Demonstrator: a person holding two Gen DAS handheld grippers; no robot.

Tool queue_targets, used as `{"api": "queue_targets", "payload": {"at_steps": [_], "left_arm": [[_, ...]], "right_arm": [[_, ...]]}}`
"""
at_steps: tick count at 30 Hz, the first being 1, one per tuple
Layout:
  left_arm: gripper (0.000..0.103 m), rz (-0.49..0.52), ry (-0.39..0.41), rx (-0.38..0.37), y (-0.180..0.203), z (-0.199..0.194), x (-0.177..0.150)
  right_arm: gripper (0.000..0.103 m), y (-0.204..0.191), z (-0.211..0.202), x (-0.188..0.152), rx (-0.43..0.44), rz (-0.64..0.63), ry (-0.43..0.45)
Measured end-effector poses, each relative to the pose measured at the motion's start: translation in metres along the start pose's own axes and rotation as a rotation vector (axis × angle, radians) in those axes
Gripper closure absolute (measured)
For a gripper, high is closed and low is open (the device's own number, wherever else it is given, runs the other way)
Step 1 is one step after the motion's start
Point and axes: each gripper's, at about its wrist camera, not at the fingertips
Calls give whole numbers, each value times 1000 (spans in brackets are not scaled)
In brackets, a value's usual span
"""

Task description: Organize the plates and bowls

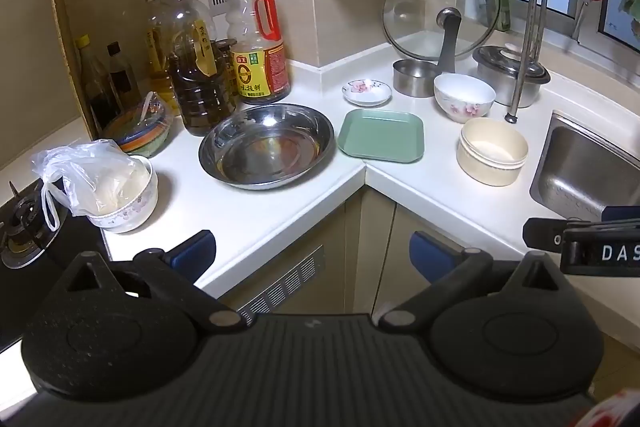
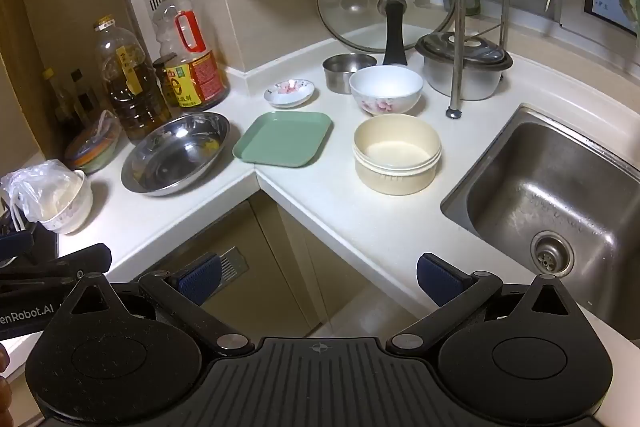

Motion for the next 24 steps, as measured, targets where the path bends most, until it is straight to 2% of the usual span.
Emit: {"api": "queue_targets", "payload": {"at_steps": [24], "left_arm": [[0,-2,3,2,2,8,1]], "right_arm": [[0,1,7,2,5,3,-1]]}}
Point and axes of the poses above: each gripper's, at about its wrist camera, not at the fingertips, and z roughly the way its jaws point, y to its right, x to its top, and after that the axes turned 10 degrees about x, right-handed
